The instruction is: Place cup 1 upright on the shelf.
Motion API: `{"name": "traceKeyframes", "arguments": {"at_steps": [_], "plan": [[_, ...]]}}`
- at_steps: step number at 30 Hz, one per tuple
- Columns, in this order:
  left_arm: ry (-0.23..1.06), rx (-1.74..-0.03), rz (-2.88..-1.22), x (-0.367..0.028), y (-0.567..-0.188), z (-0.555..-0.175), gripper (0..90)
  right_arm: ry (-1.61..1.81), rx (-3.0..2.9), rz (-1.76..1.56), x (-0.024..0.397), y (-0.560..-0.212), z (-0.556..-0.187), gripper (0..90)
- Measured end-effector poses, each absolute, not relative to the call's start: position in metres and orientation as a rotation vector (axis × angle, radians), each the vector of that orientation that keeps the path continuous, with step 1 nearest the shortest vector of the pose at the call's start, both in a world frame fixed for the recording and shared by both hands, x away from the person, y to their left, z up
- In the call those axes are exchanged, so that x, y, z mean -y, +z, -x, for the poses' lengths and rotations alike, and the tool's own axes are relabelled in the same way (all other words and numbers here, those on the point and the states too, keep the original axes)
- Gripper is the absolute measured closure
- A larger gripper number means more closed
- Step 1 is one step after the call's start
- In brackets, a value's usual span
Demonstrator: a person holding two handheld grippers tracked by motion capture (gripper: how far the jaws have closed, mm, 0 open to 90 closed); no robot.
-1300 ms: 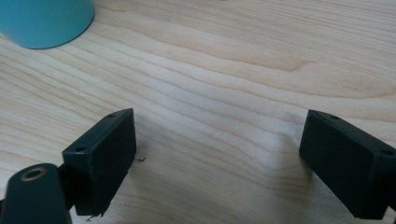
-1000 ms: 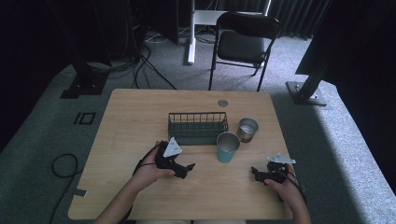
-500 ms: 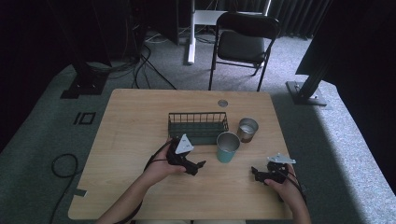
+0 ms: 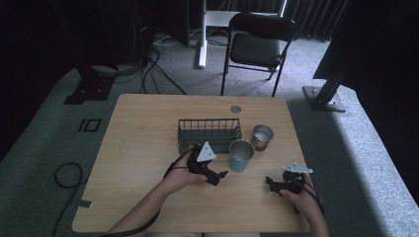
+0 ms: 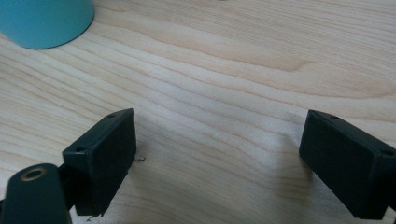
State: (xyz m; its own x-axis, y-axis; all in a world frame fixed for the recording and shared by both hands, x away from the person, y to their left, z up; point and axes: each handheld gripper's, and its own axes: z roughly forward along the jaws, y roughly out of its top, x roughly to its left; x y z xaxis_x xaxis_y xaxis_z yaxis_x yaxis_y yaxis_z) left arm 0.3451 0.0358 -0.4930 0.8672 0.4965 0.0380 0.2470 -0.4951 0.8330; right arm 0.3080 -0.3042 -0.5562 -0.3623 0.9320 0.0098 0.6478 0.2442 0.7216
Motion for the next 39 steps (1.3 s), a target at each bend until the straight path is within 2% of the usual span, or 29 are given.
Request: {"name": "traceKeyframes", "arguments": {"at_steps": [39], "plan": [[0.283,-0.560,-2.031,0.020,-0.510,-0.376,0.8,0.903,-2.099,-1.442,0.304,-0.556,-0.308,10.7]]}}
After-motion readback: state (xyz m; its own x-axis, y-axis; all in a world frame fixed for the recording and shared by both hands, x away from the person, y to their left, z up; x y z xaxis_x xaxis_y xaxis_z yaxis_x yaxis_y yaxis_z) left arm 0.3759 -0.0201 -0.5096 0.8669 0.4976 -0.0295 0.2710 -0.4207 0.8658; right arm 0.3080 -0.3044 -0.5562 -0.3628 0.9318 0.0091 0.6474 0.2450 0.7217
